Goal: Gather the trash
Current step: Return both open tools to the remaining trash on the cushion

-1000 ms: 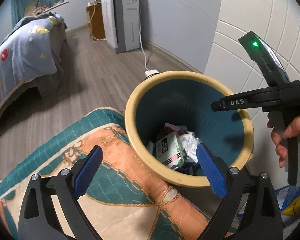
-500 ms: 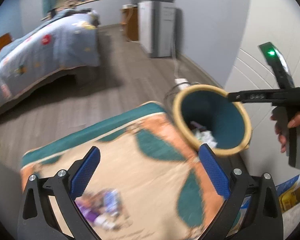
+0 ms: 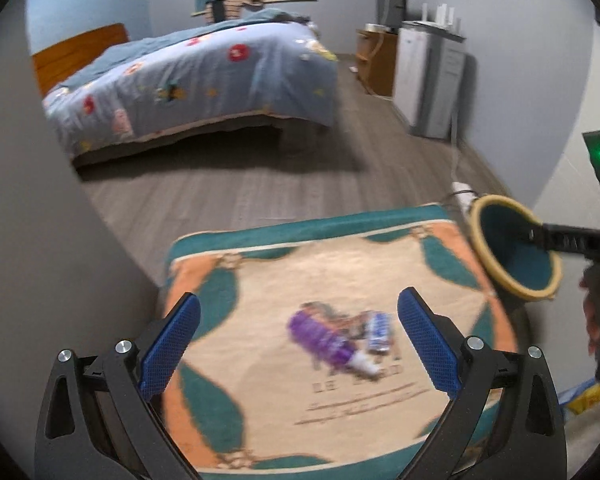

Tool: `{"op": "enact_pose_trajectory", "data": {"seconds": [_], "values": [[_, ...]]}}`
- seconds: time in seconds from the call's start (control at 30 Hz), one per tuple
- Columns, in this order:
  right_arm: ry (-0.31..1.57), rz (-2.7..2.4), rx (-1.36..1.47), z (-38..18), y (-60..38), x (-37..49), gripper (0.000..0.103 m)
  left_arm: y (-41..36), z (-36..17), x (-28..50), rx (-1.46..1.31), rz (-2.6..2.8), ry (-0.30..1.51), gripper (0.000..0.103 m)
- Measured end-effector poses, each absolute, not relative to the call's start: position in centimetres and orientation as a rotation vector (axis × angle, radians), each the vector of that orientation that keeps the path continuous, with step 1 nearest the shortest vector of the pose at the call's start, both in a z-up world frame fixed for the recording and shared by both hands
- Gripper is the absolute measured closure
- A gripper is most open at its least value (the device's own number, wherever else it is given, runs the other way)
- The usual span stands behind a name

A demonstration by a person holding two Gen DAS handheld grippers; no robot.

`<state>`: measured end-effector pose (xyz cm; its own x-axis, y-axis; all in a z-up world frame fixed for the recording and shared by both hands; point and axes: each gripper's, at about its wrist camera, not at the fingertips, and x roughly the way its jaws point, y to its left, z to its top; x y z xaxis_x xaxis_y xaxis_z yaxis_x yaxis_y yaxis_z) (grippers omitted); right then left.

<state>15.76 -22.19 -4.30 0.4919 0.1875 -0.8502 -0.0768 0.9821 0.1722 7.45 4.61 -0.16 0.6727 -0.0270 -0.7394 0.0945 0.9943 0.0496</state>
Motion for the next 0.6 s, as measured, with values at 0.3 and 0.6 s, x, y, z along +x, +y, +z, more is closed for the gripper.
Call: {"op": "enact_pose_trajectory", "data": {"seconds": [0.3, 0.6], "values": [[1.125, 0.319, -0.092, -9.4, -10.9, 15.8, 0.006, 10.5, -1.2, 8.3, 0.087, 0.013, 0.836, 0.005], [1.167, 0.391, -0.131, -12.8, -4.9, 16.8, 0.006, 14.2, -1.4, 9.5, 0.021, 0.067, 0.841, 0.005]]}}
